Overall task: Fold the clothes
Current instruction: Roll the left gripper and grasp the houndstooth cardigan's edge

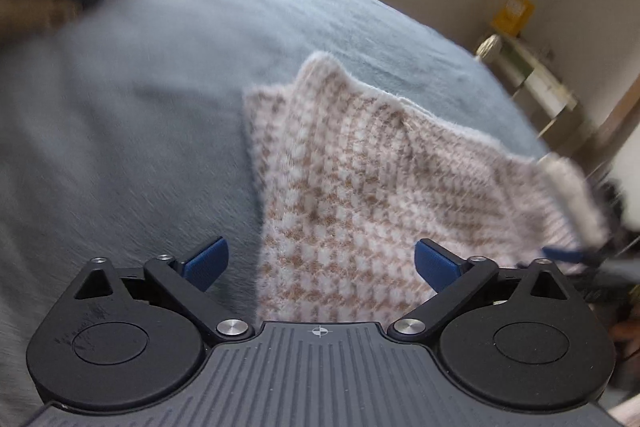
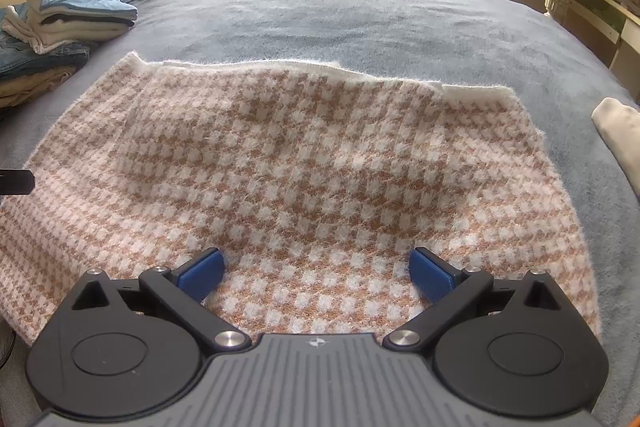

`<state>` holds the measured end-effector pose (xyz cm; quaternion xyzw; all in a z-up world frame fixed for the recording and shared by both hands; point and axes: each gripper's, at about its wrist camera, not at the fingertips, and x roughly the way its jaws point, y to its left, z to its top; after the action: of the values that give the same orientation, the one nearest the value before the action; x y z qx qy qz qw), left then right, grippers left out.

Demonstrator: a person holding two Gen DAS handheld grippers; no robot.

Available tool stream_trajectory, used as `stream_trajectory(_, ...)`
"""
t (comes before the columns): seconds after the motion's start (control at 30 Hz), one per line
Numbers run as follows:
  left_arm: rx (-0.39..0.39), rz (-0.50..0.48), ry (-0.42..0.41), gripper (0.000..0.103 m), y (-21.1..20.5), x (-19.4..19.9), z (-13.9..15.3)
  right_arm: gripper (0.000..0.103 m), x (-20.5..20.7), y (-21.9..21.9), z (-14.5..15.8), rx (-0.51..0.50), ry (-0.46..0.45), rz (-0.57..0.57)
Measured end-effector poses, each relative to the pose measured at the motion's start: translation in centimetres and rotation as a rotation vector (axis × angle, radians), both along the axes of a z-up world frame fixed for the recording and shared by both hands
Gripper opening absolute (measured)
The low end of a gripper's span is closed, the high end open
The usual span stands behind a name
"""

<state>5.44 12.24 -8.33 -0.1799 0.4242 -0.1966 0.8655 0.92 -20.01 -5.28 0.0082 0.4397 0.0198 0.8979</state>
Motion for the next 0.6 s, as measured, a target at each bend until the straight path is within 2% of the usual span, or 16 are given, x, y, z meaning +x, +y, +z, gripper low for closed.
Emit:
stream_trajectory(0.13,-0.083,0.020,0.002,0.090,0.6,2.3,-1.2,0.101,0.0,0.1,0.1,-0.003,0.006,-0.009)
stream_trajectory(0.2,-0.108,0.014,0.003,0.081,0.7,3.3,-1.5,0.101,0.0,0.1,0.1,-0.005,0.009,-0.013)
stream_trajectory(0.23,-0.122,0.012,0.013,0.081,0.6,3.6,-1.7,0.101,0.0,0.1,0.1,-0.006,0.010,-0.015)
stream_trajectory(0.27,-0.135,0.010,0.021,0.080,0.6,3.6,-1.8,0.101,0.0,0.1,0.1,-0.006,0.010,-0.017)
stream_trajectory(0.33,-0.157,-0.002,0.033,0.066,0.6,3.0,-1.8,0.102,0.0,0.2,0.1,-0.007,0.008,-0.018)
stream_trajectory(0.4,-0.171,-0.020,0.050,0.060,0.4,1.8,-2.0,0.102,-0.1,0.1,0.1,-0.006,0.006,-0.019)
stream_trajectory(0.47,-0.178,-0.026,0.051,0.059,0.4,0.7,-2.2,0.102,-0.1,0.1,0.1,-0.004,0.003,-0.020)
stream_trajectory(0.57,-0.192,0.008,0.065,0.052,0.5,0.5,-2.1,0.102,-0.1,0.0,0.0,0.000,0.000,-0.020)
stream_trajectory(0.6,-0.197,0.022,0.072,0.045,0.5,0.5,-2.0,0.103,-0.1,0.0,0.0,0.001,-0.003,-0.020)
